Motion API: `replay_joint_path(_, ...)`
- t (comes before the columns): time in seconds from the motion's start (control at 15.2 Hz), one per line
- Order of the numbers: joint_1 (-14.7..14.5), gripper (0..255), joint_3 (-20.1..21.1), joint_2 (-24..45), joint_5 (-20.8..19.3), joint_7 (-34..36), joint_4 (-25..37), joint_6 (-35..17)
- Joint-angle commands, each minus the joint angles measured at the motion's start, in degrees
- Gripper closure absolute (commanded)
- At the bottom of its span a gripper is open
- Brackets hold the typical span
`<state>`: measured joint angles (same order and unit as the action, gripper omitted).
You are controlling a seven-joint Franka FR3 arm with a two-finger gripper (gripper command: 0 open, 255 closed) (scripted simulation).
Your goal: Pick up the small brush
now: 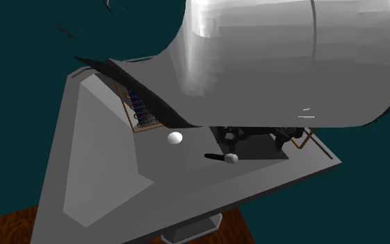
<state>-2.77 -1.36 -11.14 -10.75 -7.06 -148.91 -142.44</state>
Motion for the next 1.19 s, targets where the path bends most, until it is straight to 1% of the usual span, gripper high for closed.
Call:
replay_joint_path(0.0, -0.2, 0, 0.3, 4.7, -1.0, 0.1, 0.8, -4.3)
replay_joint_path(0.33, -0.4, 0, 0.5, 16.9, -4.9, 1.0, 4.5, -13.4)
replay_joint_path(0.66, -1.9, 0, -0.5, 29.1, -9.7, 2.9, 10.4, -20.4)
replay_joint_path(1.12, -3.7, 0, -2.6, 35.8, -12.1, 5.2, 12.5, -25.1)
